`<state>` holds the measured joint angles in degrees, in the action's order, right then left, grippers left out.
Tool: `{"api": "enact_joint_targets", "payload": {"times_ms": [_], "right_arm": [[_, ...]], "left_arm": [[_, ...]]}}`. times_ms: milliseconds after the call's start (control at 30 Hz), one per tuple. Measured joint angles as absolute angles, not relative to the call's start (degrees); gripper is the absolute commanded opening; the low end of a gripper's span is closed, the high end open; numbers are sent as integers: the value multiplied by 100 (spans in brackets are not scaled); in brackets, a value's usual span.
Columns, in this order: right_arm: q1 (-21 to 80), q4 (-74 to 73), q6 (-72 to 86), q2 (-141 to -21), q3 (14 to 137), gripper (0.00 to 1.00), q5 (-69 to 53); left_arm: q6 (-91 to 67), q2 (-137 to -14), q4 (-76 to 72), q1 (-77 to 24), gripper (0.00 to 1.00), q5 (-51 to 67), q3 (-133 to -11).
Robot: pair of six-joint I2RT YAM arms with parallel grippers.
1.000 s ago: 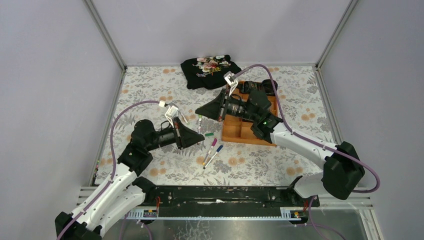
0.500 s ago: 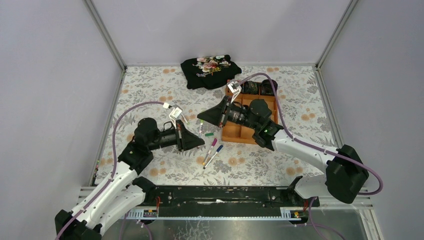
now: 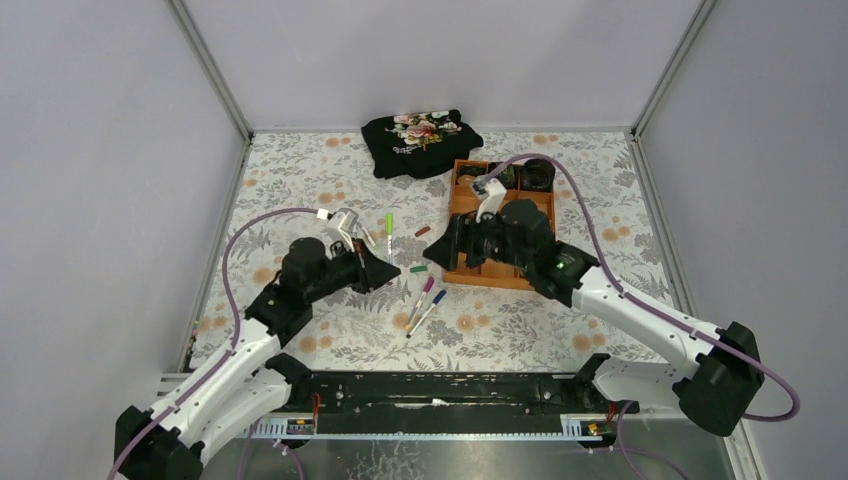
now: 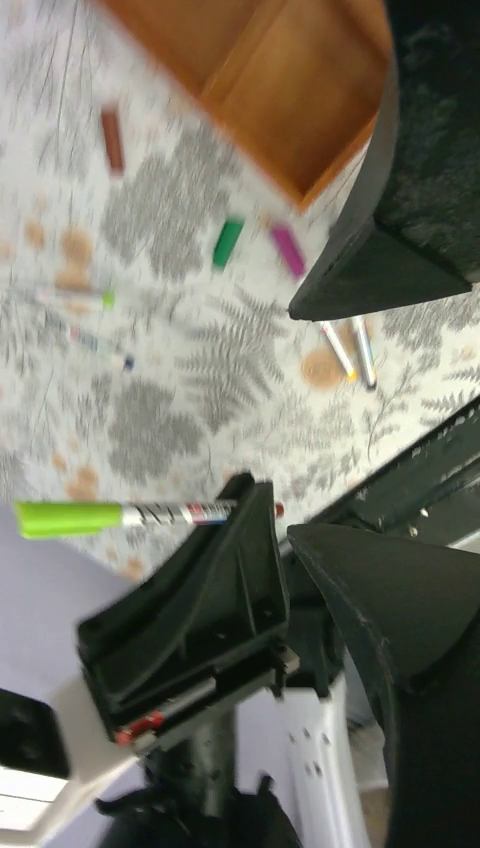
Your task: Insert the pens into the pen caps
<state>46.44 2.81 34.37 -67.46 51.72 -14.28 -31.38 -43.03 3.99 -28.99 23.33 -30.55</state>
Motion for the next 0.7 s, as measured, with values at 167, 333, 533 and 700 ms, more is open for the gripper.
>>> {"api": "enact_joint_targets", "payload": {"times_ms": [167,333,533,700], "right_arm": [[4064,-246,3347,-6545,5068,80,-910],[3898,-491,3365,-6292,4641,80,-585],[3894,-513,3476,-6093,4189,80,-482],[3892,-532,3516,-6047,4095,80,-392]], "left_arm": [[-3326,-4768,913,-3221,0,1675,-2908],[-3409,-5470,1293,-3627,0,1247,-2908],[-3452,-6567,1468,-4042,0,952,-2917],[-3450,-7253,1533,-4147,3,731,-3048]]}}
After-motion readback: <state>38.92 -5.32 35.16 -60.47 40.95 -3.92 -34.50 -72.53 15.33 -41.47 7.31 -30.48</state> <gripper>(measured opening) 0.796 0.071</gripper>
